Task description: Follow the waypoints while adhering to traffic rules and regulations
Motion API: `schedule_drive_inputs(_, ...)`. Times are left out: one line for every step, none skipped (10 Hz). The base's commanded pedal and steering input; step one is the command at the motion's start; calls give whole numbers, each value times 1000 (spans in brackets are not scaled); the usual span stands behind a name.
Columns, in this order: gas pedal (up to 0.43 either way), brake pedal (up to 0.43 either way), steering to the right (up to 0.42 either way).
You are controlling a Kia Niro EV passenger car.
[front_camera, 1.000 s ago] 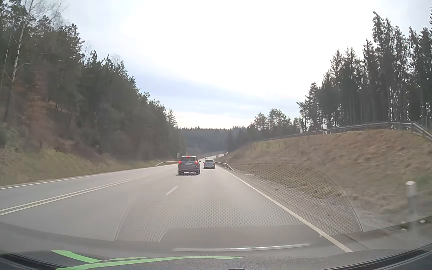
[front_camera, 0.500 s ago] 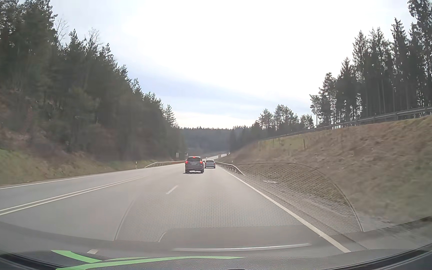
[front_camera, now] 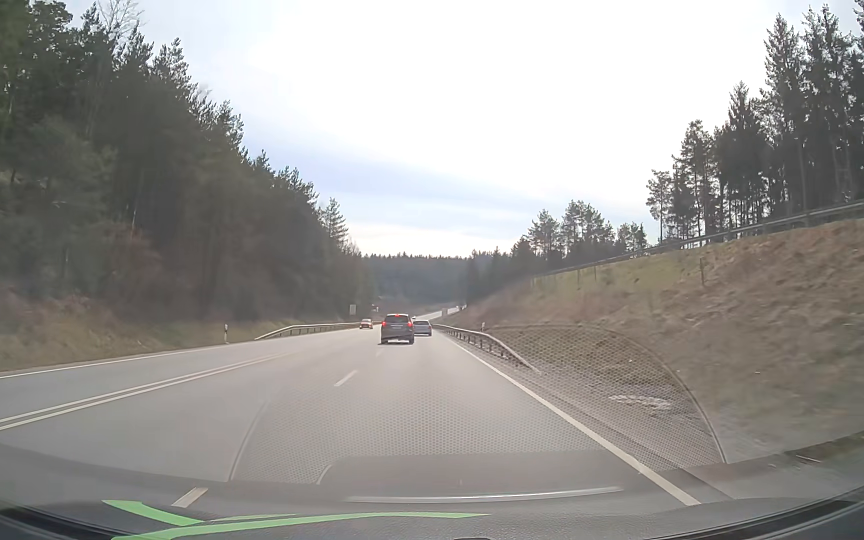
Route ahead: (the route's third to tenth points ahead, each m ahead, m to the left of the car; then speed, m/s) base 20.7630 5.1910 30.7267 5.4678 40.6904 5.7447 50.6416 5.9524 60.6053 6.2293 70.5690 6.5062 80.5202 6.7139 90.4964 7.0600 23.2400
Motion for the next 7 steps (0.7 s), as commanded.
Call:
schedule_drive_inputs(87,0,-2)
schedule_drive_inputs(87,0,-2)
schedule_drive_inputs(87,0,-3)
schedule_drive_inputs(87,0,-3)
schedule_drive_inputs(87,0,-3)
schedule_drive_inputs(87,0,-3)
schedule_drive_inputs(87,0,-2)
